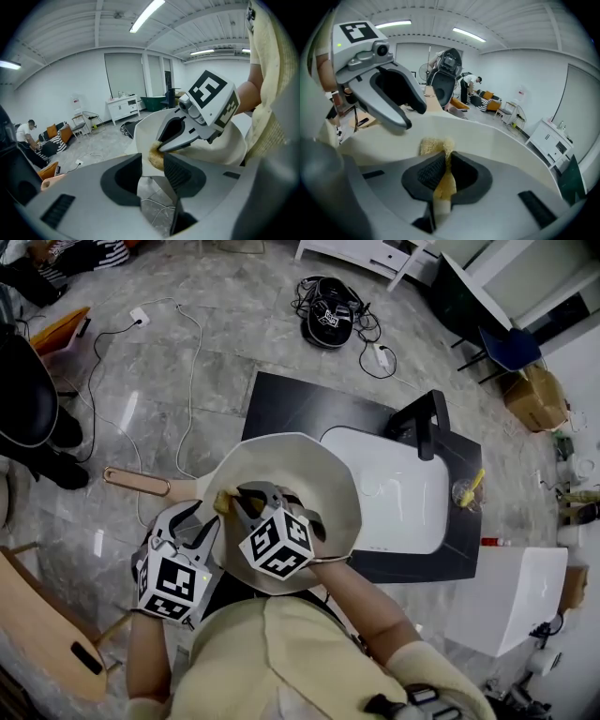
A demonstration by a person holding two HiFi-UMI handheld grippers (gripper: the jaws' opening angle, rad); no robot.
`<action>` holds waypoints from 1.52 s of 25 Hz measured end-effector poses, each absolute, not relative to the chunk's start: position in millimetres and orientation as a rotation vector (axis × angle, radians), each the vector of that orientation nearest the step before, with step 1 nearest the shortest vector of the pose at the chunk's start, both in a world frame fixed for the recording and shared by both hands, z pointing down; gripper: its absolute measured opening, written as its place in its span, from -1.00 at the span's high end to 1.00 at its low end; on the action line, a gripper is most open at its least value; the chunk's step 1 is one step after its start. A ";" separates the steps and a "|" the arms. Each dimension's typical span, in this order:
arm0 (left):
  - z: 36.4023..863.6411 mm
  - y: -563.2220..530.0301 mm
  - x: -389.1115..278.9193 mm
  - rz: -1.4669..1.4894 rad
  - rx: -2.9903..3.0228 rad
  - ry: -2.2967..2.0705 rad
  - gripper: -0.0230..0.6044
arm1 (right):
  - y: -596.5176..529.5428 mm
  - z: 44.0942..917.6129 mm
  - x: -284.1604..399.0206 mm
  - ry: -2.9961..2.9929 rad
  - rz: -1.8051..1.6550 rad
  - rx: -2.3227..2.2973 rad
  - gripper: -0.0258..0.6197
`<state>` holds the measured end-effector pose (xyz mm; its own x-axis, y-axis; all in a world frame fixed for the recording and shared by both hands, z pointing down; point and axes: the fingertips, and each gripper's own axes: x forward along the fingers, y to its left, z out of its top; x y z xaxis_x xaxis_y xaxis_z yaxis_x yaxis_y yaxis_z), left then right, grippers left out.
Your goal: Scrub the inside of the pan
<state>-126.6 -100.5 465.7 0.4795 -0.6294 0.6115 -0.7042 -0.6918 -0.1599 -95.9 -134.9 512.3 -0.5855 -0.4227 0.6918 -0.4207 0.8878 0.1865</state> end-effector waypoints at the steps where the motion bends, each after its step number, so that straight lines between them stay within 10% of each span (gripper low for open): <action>1: 466.0 -100.3 -126.6 1.003 2.605 -1.179 0.45 | -131.5 513.0 -96.7 -2.265 -0.013 0.578 0.78; 38: 464.3 -99.5 -123.7 1.045 2.645 -1.170 0.45 | -4.5 529.1 4.5 -1.762 -0.131 -0.319 0.78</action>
